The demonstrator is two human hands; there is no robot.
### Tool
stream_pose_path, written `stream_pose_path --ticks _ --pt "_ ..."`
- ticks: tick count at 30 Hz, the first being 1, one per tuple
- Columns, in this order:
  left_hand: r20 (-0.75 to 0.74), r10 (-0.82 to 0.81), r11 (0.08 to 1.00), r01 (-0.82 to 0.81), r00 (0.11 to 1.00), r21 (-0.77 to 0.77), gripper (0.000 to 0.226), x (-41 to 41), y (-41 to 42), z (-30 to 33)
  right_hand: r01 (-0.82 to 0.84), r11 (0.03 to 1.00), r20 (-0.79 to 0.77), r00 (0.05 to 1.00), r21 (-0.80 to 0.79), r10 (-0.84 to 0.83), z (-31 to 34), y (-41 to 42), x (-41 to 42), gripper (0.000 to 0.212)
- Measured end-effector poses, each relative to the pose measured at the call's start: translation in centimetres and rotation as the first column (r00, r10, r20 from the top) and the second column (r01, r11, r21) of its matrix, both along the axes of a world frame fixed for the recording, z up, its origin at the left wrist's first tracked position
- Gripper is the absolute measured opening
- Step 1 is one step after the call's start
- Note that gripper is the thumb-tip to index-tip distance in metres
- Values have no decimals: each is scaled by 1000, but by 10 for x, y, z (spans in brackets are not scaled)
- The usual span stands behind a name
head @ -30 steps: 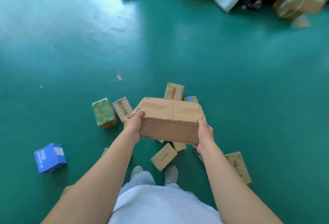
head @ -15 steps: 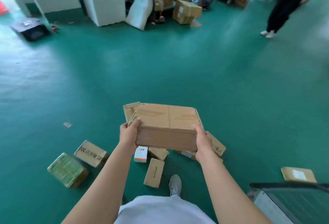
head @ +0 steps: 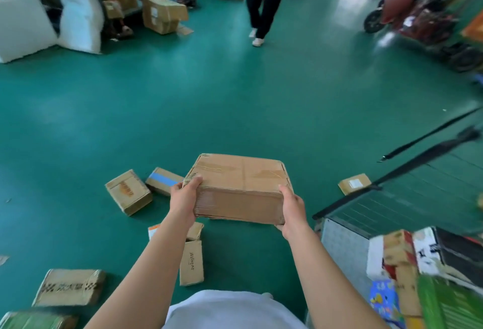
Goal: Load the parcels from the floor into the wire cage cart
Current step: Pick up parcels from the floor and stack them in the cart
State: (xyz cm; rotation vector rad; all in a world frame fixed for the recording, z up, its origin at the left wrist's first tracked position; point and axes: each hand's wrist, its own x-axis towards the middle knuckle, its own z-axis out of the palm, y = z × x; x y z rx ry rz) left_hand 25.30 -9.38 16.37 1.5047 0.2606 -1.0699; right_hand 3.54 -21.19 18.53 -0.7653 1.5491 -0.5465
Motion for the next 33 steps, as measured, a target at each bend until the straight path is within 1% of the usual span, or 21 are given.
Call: stream_pose_path --ticks 3,7,10,13,14,16,18,21,22,25,26,28,31,33 --pt "5 -82 997 82 997 1 61 -28 -31 3 86 996 -13 996 -3 -86 -1 -15 -38 57" --pt "15 -220 975 220 975 17 55 -80 -78 8 206 978 -5 978 -2 -206 4 -34 -98 57" --pt "18 -324 946 324 946 19 56 -131 -115 7 299 954 17 954 -3 -299 6 -49 -154 52" --pt "23 -407 913 407 913 30 62 -183 -151 8 381 924 26 924 -10 -381 8 -64 -209 50" --pt "24 -437 899 437 899 26 61 -201 -163 8 410 912 27 912 -14 -410 7 -70 -228 50" --pt "45 -502 865 501 864 31 53 -243 -190 11 466 884 26 885 -28 -466 5 -81 -269 48" --pt "52 -554 833 553 831 31 51 -286 -215 12 535 844 27 845 -39 -534 4 -89 -310 46" --pt "74 -646 763 645 760 34 64 -349 -251 11 628 777 24 778 -45 -628 2 -95 -375 49" --pt "66 -678 734 678 732 27 65 -371 -260 10 651 758 20 759 -41 -651 2 -96 -395 52" --pt "54 -754 656 755 654 12 53 -428 -282 6 731 680 12 681 -57 -732 0 -96 -447 57" --pt "48 -772 635 772 634 0 52 -444 -289 6 756 651 11 653 -65 -757 -2 -97 -461 56" --pt "25 -805 593 805 593 -14 57 -467 -302 4 793 607 18 608 -51 -793 -8 -98 -482 55" --pt "38 -843 537 844 536 1 63 -493 -326 0 835 550 43 550 -9 -834 -17 -102 -507 67" --pt "26 -861 508 862 507 6 65 -508 -342 -4 852 524 38 523 8 -851 -24 -107 -518 63"
